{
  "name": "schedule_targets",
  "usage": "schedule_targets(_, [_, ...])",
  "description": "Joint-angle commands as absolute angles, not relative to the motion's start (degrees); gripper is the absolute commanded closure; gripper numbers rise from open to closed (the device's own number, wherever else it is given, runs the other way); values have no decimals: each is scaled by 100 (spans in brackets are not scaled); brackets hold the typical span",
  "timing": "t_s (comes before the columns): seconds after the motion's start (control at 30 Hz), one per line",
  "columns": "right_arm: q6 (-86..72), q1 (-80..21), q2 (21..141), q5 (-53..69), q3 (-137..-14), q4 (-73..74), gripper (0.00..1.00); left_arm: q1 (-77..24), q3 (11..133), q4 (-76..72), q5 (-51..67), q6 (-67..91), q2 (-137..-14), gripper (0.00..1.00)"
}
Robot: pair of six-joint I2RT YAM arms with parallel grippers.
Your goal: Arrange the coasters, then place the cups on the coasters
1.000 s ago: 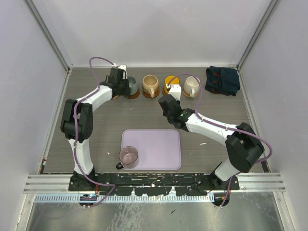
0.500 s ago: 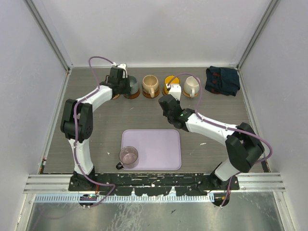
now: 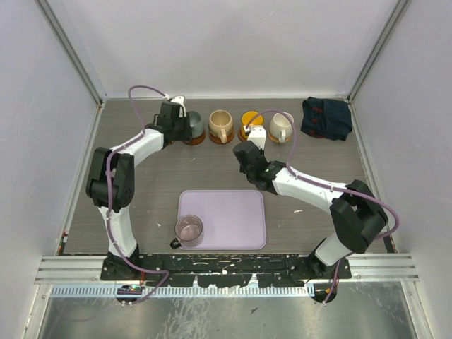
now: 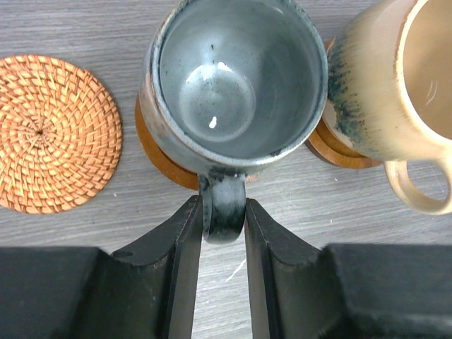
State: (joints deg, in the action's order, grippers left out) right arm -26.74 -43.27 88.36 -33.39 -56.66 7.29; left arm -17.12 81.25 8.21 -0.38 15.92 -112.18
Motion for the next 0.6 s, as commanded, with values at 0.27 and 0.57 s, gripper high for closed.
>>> schedule_targets(0.27, [-2790,-4300,8445,-3288,-5643,477,96,-1733,7511,275,28,1795,-10378,69])
schedule_targets(0.57, [-2755,-4304,8376,-3314,-5662,478,96,-1724,7053,144,189,1940,-9849,64])
